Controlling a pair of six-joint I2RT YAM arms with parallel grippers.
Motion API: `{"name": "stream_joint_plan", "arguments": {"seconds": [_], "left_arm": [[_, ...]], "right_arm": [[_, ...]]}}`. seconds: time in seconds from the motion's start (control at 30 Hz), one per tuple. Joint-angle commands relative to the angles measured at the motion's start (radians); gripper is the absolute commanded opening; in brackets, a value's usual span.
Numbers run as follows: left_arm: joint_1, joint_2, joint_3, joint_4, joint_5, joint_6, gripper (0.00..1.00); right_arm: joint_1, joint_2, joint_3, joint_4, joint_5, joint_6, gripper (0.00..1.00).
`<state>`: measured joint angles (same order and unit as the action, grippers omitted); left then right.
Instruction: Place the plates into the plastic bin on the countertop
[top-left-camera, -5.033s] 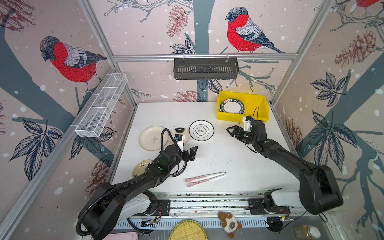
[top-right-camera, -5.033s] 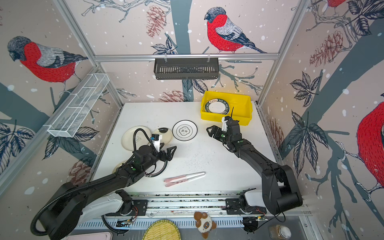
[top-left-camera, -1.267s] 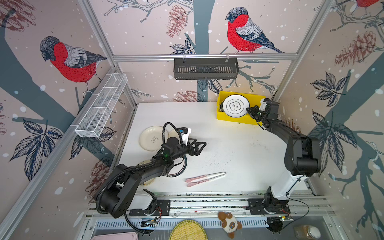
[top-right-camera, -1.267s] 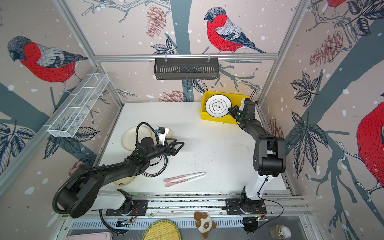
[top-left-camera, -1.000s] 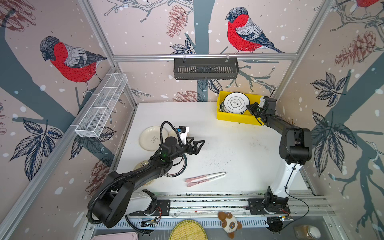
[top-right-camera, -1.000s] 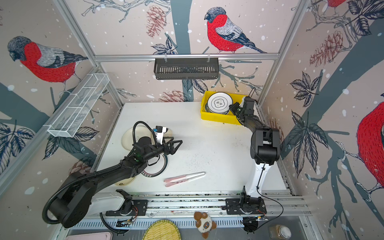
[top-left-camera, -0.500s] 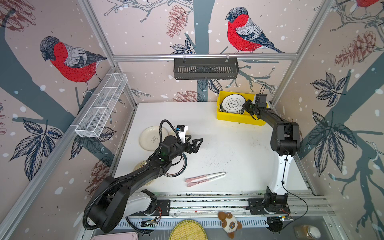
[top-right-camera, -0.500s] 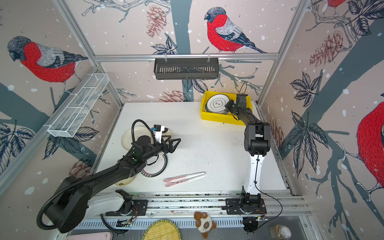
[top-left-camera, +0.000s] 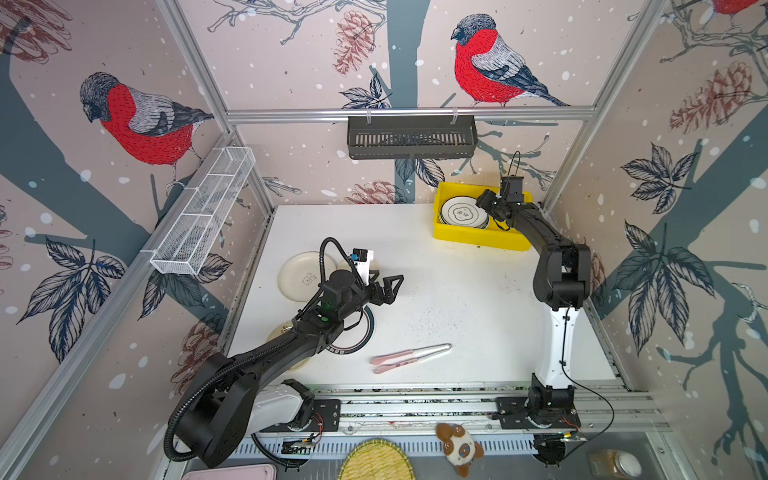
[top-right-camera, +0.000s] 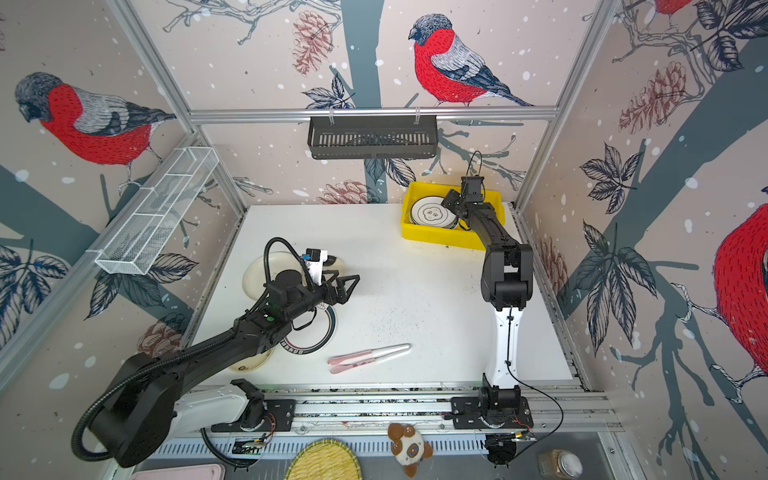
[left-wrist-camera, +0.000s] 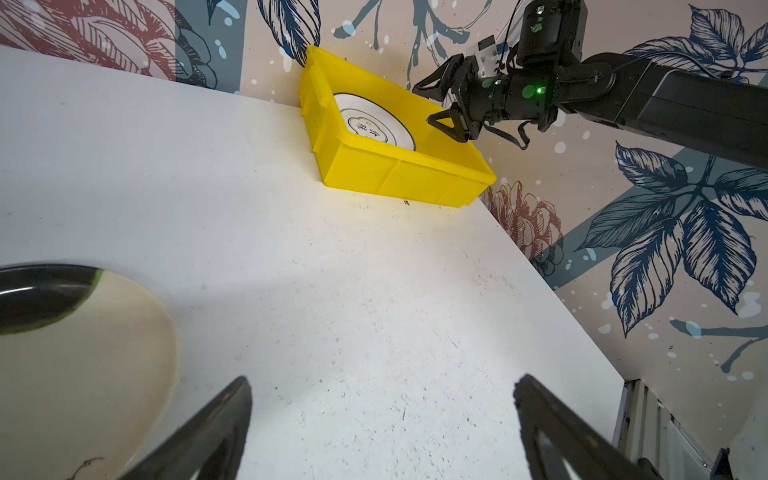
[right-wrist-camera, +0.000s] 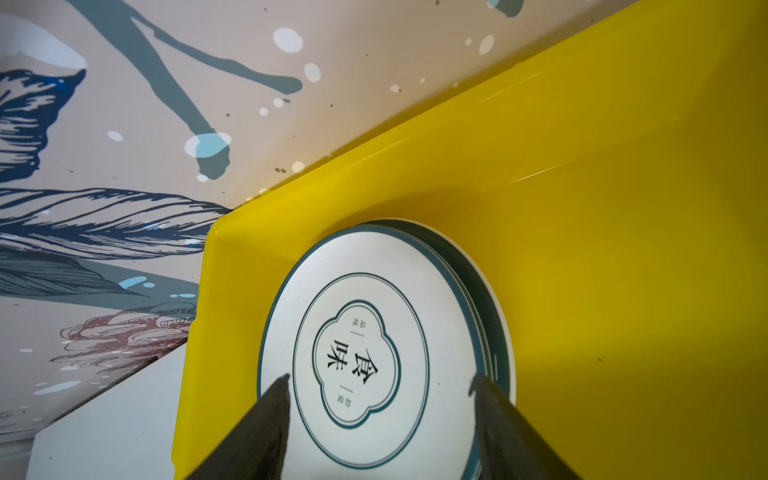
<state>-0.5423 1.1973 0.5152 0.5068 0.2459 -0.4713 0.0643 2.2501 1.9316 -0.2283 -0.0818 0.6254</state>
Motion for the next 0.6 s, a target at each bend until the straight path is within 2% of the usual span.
{"name": "stream_joint_plan", "arguments": {"seconds": [0.0,0.17,0.33,0.47,0.57], "left_arm": [[0.001,-0.012,0.016,-0.014,-0.026,0.005,0.98],[0.002,-0.038,0.023,-0.059,-0.097,0.003,0.98],[0.010,-0.051,0.059,-0.134,-0.159,-0.005,0.98],[0.013,-0.061,0.082,-0.198,-0.218,-0.001,0.98],[0.028,-0.061,0.090,-0.235,-0.236,-0.021,0.98]], "right_arm": [[0.003,-0.041,-0.011,-0.043,0.066,-0.036,0.74],[0.045,-0.225,-0.168,0.027,0.134,-0.076,0.78],[0.100,-0.481,-0.436,0.192,0.102,-0.060,0.82],[0.144,-0.627,-0.660,0.353,-0.012,-0.026,0.84],[0.149,-0.643,-0.749,0.427,-0.162,0.028,0.84]]}}
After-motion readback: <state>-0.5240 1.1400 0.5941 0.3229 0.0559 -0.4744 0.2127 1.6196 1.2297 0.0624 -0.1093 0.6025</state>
